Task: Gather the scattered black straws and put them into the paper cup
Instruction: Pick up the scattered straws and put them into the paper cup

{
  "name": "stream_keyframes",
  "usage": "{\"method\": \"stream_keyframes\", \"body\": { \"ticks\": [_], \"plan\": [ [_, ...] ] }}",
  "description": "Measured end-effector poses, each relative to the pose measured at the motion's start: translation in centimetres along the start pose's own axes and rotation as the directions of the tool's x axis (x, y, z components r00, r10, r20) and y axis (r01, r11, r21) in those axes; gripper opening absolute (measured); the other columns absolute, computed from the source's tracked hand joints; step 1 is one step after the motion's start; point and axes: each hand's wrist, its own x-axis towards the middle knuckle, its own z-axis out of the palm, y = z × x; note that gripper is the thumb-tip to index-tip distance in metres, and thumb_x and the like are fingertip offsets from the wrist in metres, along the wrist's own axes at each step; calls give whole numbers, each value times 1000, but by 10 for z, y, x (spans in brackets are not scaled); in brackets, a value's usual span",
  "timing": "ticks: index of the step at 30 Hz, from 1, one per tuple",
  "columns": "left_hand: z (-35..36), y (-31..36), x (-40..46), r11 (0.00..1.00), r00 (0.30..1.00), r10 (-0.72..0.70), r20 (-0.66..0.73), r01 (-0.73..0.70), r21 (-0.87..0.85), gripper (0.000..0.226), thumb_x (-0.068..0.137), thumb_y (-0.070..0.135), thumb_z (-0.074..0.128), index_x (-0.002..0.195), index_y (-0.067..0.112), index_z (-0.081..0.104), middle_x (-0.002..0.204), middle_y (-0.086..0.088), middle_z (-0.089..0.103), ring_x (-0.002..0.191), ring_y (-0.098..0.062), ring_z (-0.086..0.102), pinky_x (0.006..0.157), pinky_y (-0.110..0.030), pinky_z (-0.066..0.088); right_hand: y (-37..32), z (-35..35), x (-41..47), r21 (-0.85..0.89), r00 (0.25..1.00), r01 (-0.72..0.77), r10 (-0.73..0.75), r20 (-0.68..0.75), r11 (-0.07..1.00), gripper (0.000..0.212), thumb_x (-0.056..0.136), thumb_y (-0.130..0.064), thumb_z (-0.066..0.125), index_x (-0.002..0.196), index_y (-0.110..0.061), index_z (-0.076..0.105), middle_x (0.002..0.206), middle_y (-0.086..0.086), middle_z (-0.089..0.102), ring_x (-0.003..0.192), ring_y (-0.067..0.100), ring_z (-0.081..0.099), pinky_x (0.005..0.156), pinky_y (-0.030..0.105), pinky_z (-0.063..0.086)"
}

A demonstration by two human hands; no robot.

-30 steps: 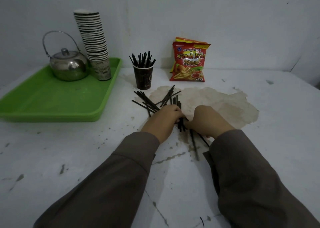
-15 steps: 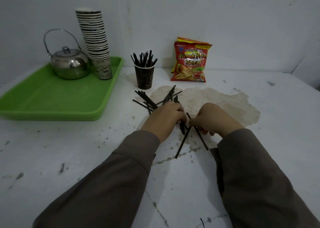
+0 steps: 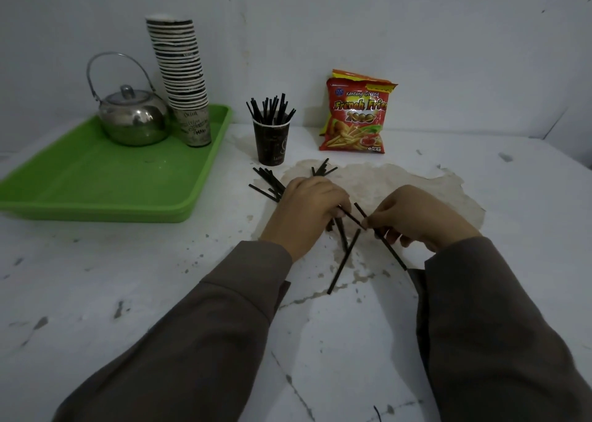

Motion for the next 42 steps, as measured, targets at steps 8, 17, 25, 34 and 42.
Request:
{"method": "stream_keyframes", "body": {
  "ticks": [8,17,25,34,42],
  "plan": [
    [-18,-9,-7,743,825,-511,-242,283,-606,25,78,11,67,78,35,67,76,22,65,76,8,57,73,-5,44,-10,11,-4,-212,972,235,-227,61,949,11,77,-18,72,69,-17,66,70,-2,63,59,5,53,50,17,39],
    [-28,-14,-7,539,751,-640,-162,289,-791,23,77,10,71,77,32,65,77,10,67,74,2,63,70,-8,49,-26,28,-19,-438,864,497,-378,333,749,18,76,-8,69,87,-22,74,101,-3,69,83,9,59,63,8,39],
    [-30,-15,-8,476,765,-639,-81,311,-823,21,75,7,71,87,23,67,81,9,68,74,8,64,71,-5,48,-29,35,-18,-507,859,504,-345,378,699,15,77,-13,71,91,-19,72,104,0,67,96,18,59,84,27,46],
    [-32,-23,-8,436,733,-676,-78,312,-844,14,78,8,68,86,19,66,87,-3,70,78,-6,65,73,-11,52,-22,39,-5,-425,856,516,-469,219,743,17,90,-15,53,104,-23,61,108,1,54,102,21,49,79,16,38],
    [-42,-26,-4,430,685,-720,-113,311,-848,16,79,8,67,95,12,68,87,0,69,78,-4,64,70,-8,49,-36,30,0,367,825,558,-451,-340,745,12,91,-10,56,98,-19,60,73,-7,68,51,-12,56,50,0,39]
  ]
}}
